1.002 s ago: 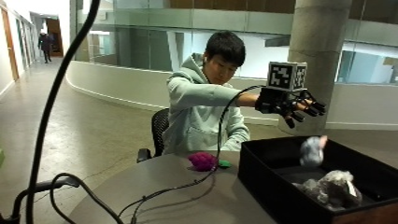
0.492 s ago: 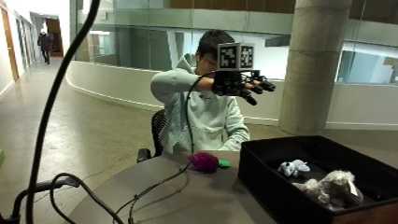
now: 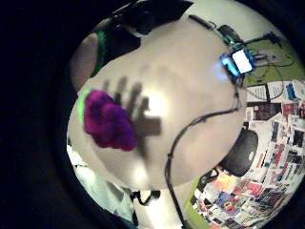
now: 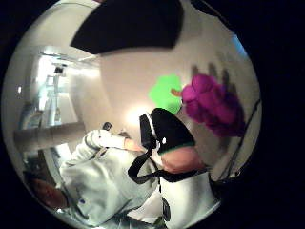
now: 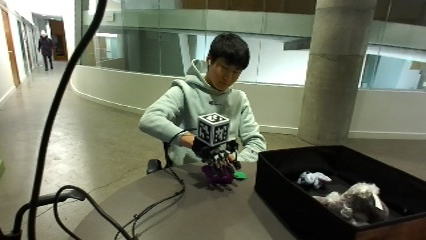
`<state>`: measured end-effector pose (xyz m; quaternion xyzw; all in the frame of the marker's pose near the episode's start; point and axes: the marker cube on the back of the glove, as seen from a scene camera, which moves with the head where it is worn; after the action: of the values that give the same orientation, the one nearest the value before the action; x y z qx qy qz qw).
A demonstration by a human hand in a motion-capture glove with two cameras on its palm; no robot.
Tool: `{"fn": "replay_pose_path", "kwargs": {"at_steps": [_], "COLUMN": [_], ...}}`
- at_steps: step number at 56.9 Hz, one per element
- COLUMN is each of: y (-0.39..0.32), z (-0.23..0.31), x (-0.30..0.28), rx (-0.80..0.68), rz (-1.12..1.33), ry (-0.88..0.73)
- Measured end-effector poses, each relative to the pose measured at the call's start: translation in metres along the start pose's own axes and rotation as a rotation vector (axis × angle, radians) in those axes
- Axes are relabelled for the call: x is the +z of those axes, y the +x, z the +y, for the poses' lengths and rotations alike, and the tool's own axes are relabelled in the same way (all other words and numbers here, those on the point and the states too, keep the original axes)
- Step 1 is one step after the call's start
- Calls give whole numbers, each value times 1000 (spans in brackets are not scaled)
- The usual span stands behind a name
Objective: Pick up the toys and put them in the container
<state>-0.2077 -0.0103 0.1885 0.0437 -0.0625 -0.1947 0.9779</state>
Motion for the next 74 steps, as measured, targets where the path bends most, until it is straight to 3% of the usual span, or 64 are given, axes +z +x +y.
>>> {"fn": "replay_pose_path", "kwargs": {"at_steps": [8, 25, 42, 47, 54, 65, 74], "y": [-8, -5, -15, -14, -11, -37, -52], "z": [3, -22, -26, -28, -50, -97, -148], "x": [42, 39, 18, -16, -109, -216, -252], "rx": [60, -92, -79, -82, -82, -30, 7], "rz": [47, 88, -54, -64, -91, -116, -136], "ry": [60, 271, 25, -5, 62, 363, 506]}}
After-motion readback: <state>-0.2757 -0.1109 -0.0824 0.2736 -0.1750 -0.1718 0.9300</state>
